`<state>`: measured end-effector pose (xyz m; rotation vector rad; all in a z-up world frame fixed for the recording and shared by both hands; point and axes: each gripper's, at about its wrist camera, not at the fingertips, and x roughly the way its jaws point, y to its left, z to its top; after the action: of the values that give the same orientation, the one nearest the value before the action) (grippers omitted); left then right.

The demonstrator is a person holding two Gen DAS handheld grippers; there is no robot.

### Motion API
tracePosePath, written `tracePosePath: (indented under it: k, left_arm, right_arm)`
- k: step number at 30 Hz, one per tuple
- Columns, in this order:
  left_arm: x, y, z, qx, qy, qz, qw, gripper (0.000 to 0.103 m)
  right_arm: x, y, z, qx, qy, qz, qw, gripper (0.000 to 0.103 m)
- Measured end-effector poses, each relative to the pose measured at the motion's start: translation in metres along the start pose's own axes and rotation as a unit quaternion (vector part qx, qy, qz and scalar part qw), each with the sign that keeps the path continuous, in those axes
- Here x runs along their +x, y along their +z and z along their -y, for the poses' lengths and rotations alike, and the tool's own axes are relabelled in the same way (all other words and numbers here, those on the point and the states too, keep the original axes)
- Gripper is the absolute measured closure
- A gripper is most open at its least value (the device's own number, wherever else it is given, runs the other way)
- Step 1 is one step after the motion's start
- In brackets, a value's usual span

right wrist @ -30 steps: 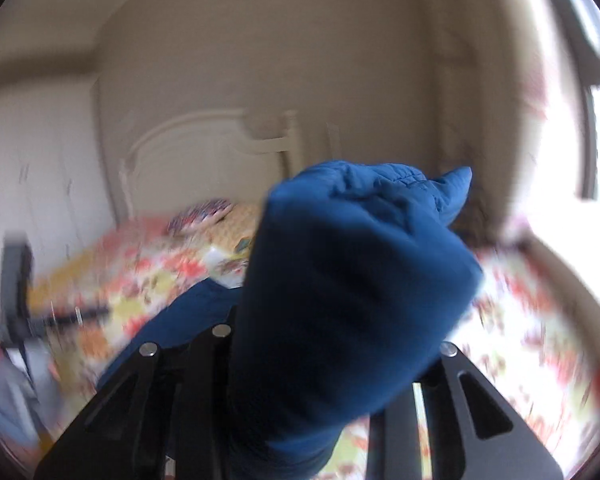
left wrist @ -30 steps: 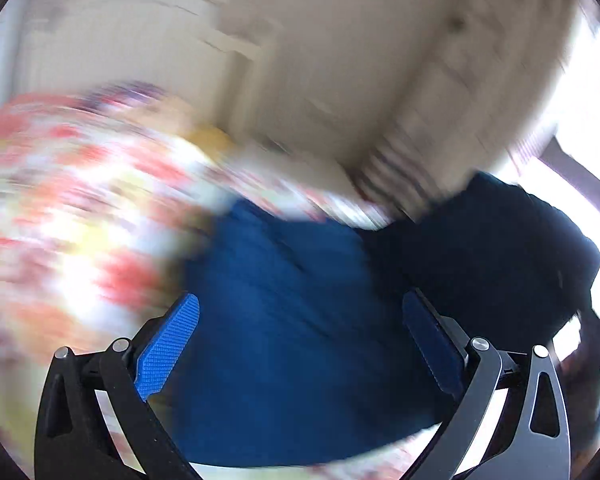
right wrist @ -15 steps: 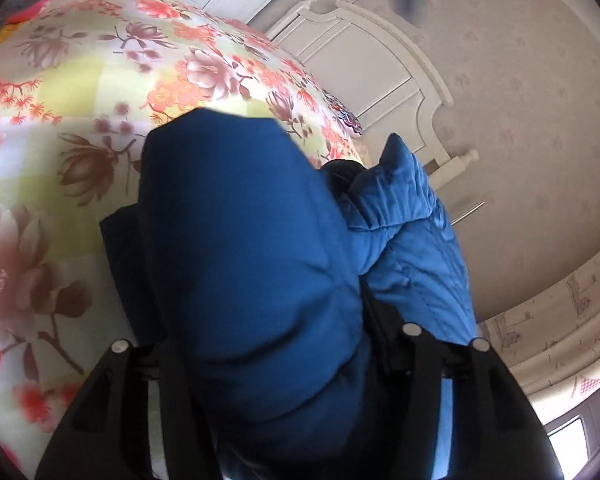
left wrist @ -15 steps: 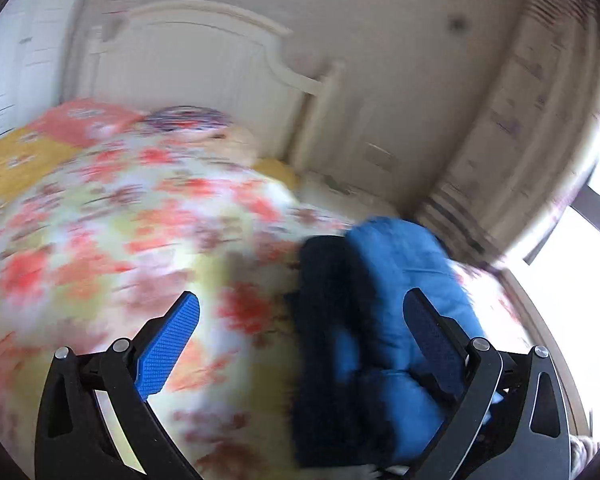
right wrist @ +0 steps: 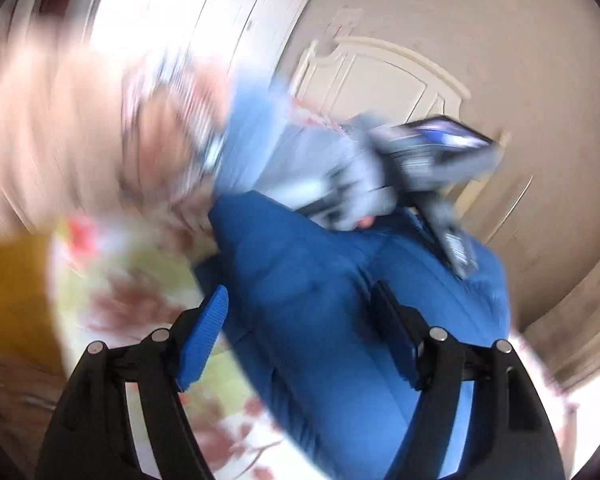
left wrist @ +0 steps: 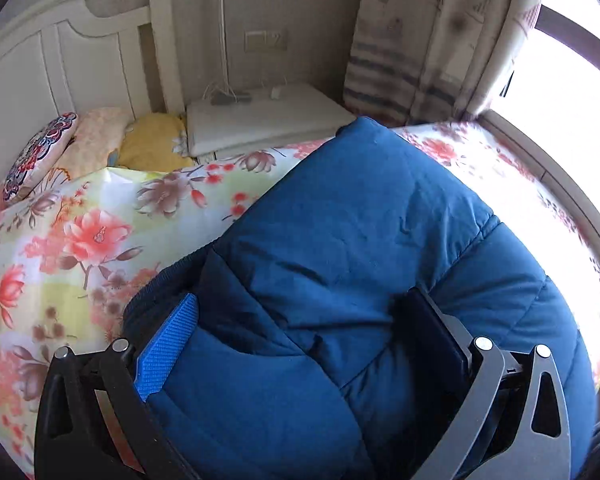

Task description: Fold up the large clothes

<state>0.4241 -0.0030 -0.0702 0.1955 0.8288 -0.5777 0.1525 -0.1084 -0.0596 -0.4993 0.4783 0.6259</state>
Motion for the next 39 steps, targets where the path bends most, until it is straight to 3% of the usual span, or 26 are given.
tracePosePath:
  k: [3,6,8,13,19,21,23,24,26,28,29,32,34,35,37,39]
  left_arm:
    - [0.0,-0.008,0.0,0.003,0.016,0.017,0.9997,0.004]
    - [0.003,-0.009,0.003,0.02,0.032,0.021,0.9991,0.004]
    - [0.005,-0.008,0.0,0.022,0.035,0.027,0.9988,0.004]
    - [0.006,-0.016,-0.017,-0.009,0.01,0.051,0.9986,0.004]
    - [0.008,-0.013,-0.02,-0.01,0.013,0.04,0.9991,0.004]
    - [0.003,-0.01,-0.01,0.007,0.045,0.031,0.9985,0.004]
    - [-0.007,-0.004,0.006,0.037,0.119,0.017,0.992,0.004]
    - [-0.014,-0.001,0.014,0.049,0.159,0.01,0.9861,0.004]
    - [-0.031,0.002,0.026,0.066,0.255,-0.01,0.9645,0.004]
    - [-0.053,0.004,0.036,0.067,0.319,-0.019,0.9453,0.004]
    - [-0.065,0.005,0.041,0.059,0.323,-0.017,0.9443,0.004]
    - [-0.109,0.009,0.065,0.021,0.274,0.022,0.9612,0.004]
    - [-0.123,0.008,0.084,-0.007,0.213,0.048,0.9759,0.004]
    - [-0.121,0.006,0.09,-0.011,0.195,0.049,0.9796,0.004]
    - [-0.103,-0.002,0.093,-0.011,0.206,0.046,0.9774,0.004]
    - [-0.072,-0.013,0.08,-0.025,0.227,0.019,0.9734,0.004]
  right_arm:
    - [-0.018,-0.005,0.048,0.089,0.01,0.014,0.996,0.036]
    - [-0.003,-0.009,0.076,0.126,-0.025,-0.008,0.992,0.037]
    - [0.019,-0.016,0.07,0.125,-0.016,-0.029,0.992,0.037]
    - [0.058,-0.029,0.04,0.094,-0.064,-0.015,0.993,0.036]
    - [0.062,-0.028,0.039,0.078,-0.054,-0.02,0.995,0.036]
    - [0.057,-0.028,0.049,0.093,-0.027,-0.024,0.995,0.036]
    - [0.043,-0.025,0.061,0.103,0.024,-0.033,0.994,0.036]
    - [0.031,-0.024,0.069,0.106,0.048,-0.034,0.993,0.037]
    - [0.0,-0.025,0.091,0.107,0.055,-0.009,0.993,0.037]
    - [-0.023,-0.029,0.117,0.116,0.04,0.019,0.992,0.037]
    - [-0.031,-0.032,0.139,0.129,0.026,0.036,0.991,0.037]
    - [-0.026,-0.042,0.203,0.185,-0.006,0.054,0.981,0.037]
    - [-0.006,-0.045,0.244,0.232,-0.017,0.05,0.971,0.056]
    - [0.007,-0.045,0.262,0.255,-0.008,0.048,0.966,0.058]
    - [0.033,-0.039,0.291,0.286,0.015,0.042,0.957,0.063]
    - [0.063,-0.027,0.309,0.294,0.025,0.022,0.955,0.064]
